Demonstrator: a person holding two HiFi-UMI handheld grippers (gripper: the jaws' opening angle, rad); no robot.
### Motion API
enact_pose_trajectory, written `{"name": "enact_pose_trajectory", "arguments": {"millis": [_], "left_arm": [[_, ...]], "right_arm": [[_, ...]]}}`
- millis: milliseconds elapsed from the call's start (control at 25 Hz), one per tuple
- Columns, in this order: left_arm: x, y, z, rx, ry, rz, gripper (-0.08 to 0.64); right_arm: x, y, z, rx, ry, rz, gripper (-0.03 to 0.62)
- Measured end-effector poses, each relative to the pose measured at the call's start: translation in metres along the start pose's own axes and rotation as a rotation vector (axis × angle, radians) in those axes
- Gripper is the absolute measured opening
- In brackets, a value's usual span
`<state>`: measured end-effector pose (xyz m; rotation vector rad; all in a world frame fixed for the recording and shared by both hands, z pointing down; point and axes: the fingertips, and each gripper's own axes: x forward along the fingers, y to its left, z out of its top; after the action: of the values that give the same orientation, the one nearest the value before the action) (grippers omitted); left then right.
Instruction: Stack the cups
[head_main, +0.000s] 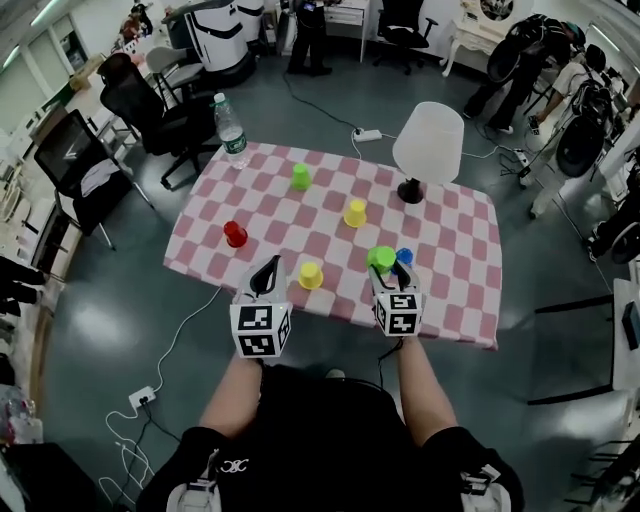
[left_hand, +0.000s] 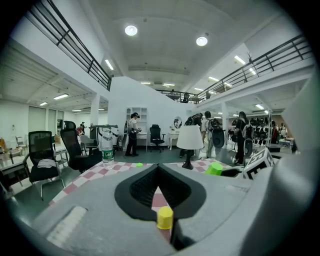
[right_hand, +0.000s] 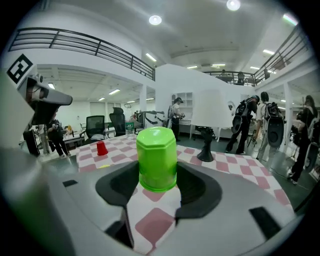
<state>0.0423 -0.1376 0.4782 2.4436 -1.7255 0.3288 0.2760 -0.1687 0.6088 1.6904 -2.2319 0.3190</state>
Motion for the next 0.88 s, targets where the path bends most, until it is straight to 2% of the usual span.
{"name": "enact_pose_trajectory", "arguments": {"millis": [400,880], "left_arm": [[-0.021,0.042,-0.012,-0.005,0.04,0.08,0.015],[-0.036,0.07,-0.034,-0.028,0.084,0.123,0.015]], "right_arm": [[0.032,0.052,-0.026,0.013,0.069,0.089,0.236],[0.056,0.089,-0.085,-0.014,0.19,0.132,0.236]]}}
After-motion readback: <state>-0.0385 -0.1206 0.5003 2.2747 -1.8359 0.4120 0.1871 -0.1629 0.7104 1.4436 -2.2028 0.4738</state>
